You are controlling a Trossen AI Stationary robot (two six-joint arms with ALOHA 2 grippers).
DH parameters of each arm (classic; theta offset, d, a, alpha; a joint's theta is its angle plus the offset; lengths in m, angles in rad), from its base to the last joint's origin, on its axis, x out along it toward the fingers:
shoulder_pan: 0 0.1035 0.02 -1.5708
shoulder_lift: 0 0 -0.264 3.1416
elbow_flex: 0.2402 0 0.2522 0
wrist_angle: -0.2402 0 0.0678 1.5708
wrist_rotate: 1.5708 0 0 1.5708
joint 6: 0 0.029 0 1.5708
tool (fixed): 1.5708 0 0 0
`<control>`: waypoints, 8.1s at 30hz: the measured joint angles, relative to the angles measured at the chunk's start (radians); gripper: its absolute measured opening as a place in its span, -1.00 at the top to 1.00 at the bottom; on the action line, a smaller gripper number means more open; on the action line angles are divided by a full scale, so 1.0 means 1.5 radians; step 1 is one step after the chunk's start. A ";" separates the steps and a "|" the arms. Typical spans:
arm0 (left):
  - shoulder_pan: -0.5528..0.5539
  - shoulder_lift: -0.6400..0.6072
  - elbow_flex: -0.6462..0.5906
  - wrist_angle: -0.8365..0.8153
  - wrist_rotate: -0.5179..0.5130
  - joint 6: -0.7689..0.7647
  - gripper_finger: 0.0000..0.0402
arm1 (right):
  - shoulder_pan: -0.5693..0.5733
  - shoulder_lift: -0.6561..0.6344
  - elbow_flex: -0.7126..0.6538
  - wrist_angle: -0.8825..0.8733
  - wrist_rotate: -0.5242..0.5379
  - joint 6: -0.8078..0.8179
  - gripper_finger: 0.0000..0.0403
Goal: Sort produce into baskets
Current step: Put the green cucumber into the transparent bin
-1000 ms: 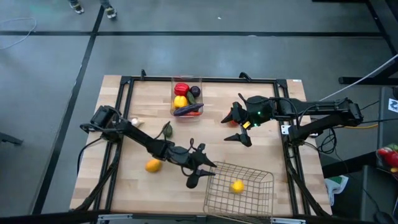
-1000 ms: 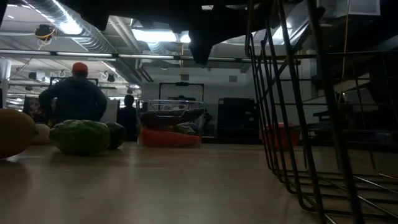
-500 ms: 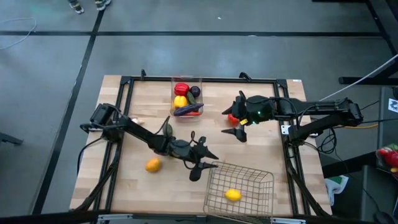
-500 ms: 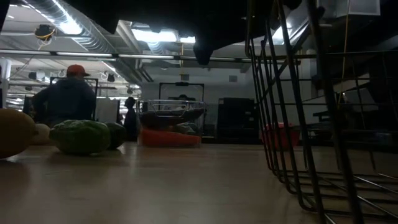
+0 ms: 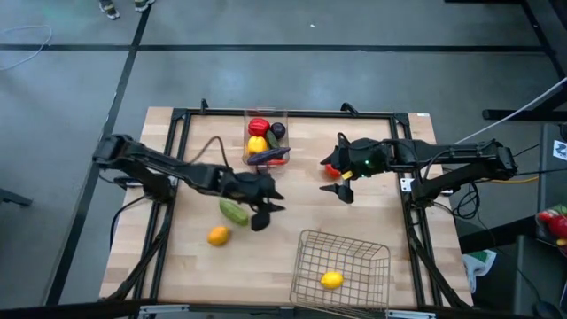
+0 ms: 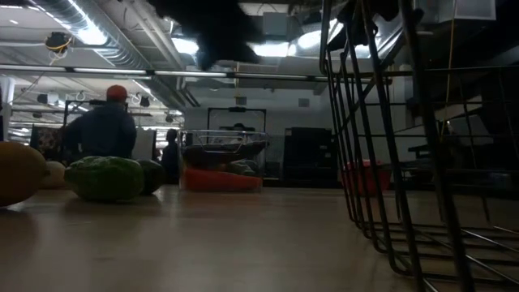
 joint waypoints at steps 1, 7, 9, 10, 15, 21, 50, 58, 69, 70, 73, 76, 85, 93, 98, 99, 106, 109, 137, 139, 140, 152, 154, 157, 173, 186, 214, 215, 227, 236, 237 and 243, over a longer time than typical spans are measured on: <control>0.001 -0.018 0.000 -0.044 -0.001 -0.004 0.23 | 0.000 0.000 0.000 -0.005 0.000 0.000 -0.90; -0.003 -0.098 0.000 -0.238 0.000 -0.009 0.23 | 0.000 0.000 0.000 -0.012 0.000 0.000 -0.90; -0.003 -0.109 0.000 -0.269 0.000 -0.013 0.23 | 0.000 0.000 0.000 -0.013 0.000 0.000 -0.90; -0.003 -0.111 0.000 -0.285 0.000 -0.015 0.23 | 0.000 0.000 0.000 -0.013 0.000 0.000 -0.90; -0.002 -0.108 0.000 -0.326 0.005 -0.047 0.23 | 0.000 0.000 0.000 -0.014 0.000 0.000 -0.90; 0.001 -0.106 -0.001 -0.340 0.031 -0.083 0.23 | 0.000 0.001 0.000 -0.016 0.000 0.000 -0.90; 0.008 -0.056 -0.002 -0.344 0.040 -0.034 0.23 | 0.000 0.001 -0.001 -0.015 0.000 0.000 -0.90; 0.030 -0.032 -0.002 -0.384 0.081 -0.056 0.23 | 0.000 0.001 -0.001 -0.016 0.000 0.000 -0.90; 0.012 -0.032 -0.002 -0.501 0.084 0.185 0.23 | 0.000 0.001 -0.001 -0.023 0.000 0.000 -0.90; 0.008 -0.032 -0.002 -0.504 0.085 0.203 0.23 | 0.000 0.001 -0.001 -0.023 0.000 0.000 -0.90; -0.001 -0.032 -0.002 -0.503 0.085 0.231 0.23 | 0.000 0.001 -0.001 -0.023 -0.001 0.000 -0.90; -0.003 -0.032 -0.002 -0.497 0.085 0.222 0.23 | 0.000 0.001 -0.001 -0.023 -0.001 0.000 -0.90; -0.003 -0.032 -0.002 -0.484 0.085 0.211 0.23 | 0.000 0.001 -0.001 -0.016 -0.001 0.001 -0.90; -0.003 -0.033 -0.002 -0.484 0.084 0.214 0.23 | 0.000 0.001 -0.001 -0.016 -0.001 0.002 -0.90; -0.003 -0.033 -0.002 -0.492 0.085 0.214 0.23 | 0.000 0.001 -0.001 -0.016 -0.001 0.002 -0.90; -0.003 -0.033 -0.002 -0.507 0.085 0.215 0.23 | 0.000 0.001 -0.001 -0.016 -0.001 0.002 -0.90; -0.001 -0.034 -0.026 -0.539 0.078 0.197 0.22 | 0.000 0.001 -0.001 -0.016 -0.001 0.002 -0.90; 0.002 -0.034 -0.034 -0.537 0.081 0.142 0.13 | 0.000 0.001 -0.001 -0.015 -0.001 0.002 -0.90; 0.000 -0.036 -0.082 -0.465 0.086 0.120 -0.52 | 0.000 0.001 -0.001 -0.016 -0.001 0.002 -0.90; 0.000 -0.036 -0.089 -0.450 0.086 0.147 -0.52 | 0.000 0.001 -0.001 -0.015 -0.001 0.002 -0.90; 0.000 -0.036 -0.093 -0.440 0.086 0.161 -0.52 | 0.000 0.001 -0.001 -0.016 -0.001 0.002 -0.90; 0.000 -0.036 -0.165 -0.359 0.113 0.245 -0.52 | 0.000 0.001 -0.001 -0.015 -0.001 0.002 -0.90; 0.001 -0.036 -0.179 -0.337 0.113 0.250 -0.52 | 0.000 0.001 -0.001 -0.015 -0.001 0.002 -0.90; 0.002 -0.036 -0.199 -0.312 0.111 0.249 -0.52 | 0.000 0.001 -0.001 -0.015 -0.001 0.002 -0.90; 0.002 -0.034 -0.233 -0.250 0.070 0.243 -0.13 | 0.000 0.001 -0.001 -0.016 -0.001 0.002 -0.90; 0.002 -0.034 -0.233 -0.102 0.057 0.161 -0.11 | 0.000 0.001 -0.001 -0.016 -0.001 0.002 -0.90; 0.022 -0.035 -0.232 0.296 -0.082 0.139 -0.12 | 0.000 -0.158 -0.042 -0.055 0.082 -0.068 -0.90; 0.029 -0.035 -0.232 0.311 -0.091 0.140 -0.12 | 0.000 -0.170 -0.057 -0.049 0.091 -0.067 -0.90; 0.162 -0.035 -0.231 0.359 -0.118 0.129 -0.12 | 0.000 -0.242 -0.231 0.037 0.111 -0.011 -0.90; 0.256 -0.035 -0.231 0.355 -0.118 0.121 -0.12 | 0.000 -0.235 -0.300 0.118 0.111 -0.010 -0.90; 0.264 -0.035 -0.231 0.355 -0.118 0.121 -0.12 | 0.000 -0.236 -0.302 0.123 0.111 -0.010 -0.90; 0.314 -0.035 -0.231 0.345 -0.118 0.120 -0.12 | 0.000 -0.236 -0.306 0.127 0.111 -0.010 -0.90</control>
